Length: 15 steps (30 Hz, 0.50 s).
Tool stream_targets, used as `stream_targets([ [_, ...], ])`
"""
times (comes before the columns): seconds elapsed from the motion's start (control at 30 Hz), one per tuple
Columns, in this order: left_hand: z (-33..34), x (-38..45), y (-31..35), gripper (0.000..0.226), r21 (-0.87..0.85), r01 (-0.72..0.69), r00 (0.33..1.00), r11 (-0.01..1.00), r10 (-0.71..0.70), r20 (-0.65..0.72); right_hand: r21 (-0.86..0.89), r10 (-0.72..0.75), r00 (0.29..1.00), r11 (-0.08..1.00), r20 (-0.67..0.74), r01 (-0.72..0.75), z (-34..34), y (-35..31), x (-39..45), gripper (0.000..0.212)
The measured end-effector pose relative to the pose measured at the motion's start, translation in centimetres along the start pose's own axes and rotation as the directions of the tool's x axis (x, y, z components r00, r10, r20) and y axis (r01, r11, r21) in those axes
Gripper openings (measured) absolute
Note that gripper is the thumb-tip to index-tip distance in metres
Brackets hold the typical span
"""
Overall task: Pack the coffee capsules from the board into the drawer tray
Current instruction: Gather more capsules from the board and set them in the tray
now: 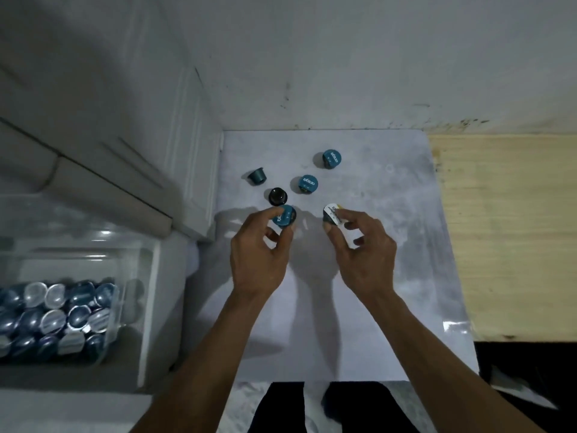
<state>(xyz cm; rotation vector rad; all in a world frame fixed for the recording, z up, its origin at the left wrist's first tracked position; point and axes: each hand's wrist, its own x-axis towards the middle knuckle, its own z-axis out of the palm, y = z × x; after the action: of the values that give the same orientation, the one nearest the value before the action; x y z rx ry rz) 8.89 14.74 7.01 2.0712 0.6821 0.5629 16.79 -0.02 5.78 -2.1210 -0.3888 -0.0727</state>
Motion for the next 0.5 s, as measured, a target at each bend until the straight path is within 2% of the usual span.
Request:
stream_targets([
  [0.17,-3.3,-1.9,2.9,0.027,-0.051,-0.023,0.999,0.998,0.021,-0.031,0.075,-0.019,0.999,0.997,-0.047,0.023,-2.5,-3.3,-2.3,0.026],
  [0.27,-4.7,-3.9,4.3,0.028,-0.040,-0.081,0.996,0.996,0.079,-0.047,0.079,-0.057,0.997,0.995,-0.049,0.061,-4.4,-4.5,-4.0,0.026],
  [0.5,-8.4,-11.1,6.7,0.028,-0.036,-0.101,0.995,0.994,0.101,0.003,0.129,-0.095,0.994,0.986,-0.055,0.102,-8.6,-6.6,-10.8,0.025],
])
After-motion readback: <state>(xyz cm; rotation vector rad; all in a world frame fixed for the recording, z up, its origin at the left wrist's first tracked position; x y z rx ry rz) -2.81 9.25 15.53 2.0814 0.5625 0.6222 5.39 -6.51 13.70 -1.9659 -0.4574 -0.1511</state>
